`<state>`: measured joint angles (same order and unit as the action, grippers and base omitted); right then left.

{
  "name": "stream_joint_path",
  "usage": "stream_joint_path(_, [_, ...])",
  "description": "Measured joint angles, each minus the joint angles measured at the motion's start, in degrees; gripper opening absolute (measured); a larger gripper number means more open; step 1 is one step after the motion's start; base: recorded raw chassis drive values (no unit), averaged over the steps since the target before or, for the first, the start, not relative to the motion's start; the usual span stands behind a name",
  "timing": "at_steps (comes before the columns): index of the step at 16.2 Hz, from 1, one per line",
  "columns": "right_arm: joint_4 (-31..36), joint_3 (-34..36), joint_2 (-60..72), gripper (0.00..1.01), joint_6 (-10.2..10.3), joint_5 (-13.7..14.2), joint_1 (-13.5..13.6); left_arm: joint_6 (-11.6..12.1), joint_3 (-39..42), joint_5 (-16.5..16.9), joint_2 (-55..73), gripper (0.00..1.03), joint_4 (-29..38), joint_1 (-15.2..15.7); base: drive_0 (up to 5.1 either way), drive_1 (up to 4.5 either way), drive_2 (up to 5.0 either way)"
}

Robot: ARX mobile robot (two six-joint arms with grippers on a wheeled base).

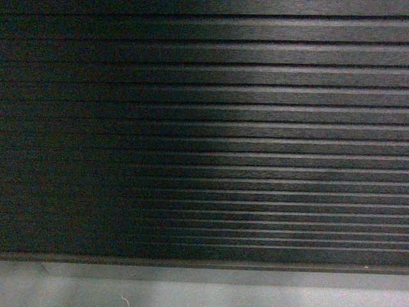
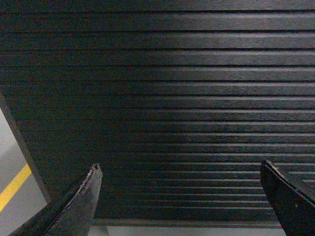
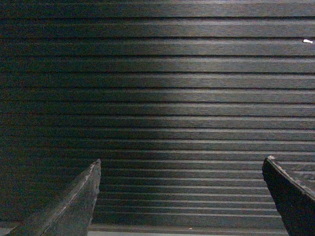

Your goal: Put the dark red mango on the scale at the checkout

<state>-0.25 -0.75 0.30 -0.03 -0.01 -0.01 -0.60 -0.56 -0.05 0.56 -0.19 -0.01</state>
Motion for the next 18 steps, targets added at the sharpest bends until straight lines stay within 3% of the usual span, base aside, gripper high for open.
stream_joint_path(18, [-0.1, 0.0, 0.0, 0.98, 0.0, 0.0, 0.0, 0.0, 0.0, 0.0, 0.0, 0.98, -0.2, 0.0, 0.0, 0.00, 0.0])
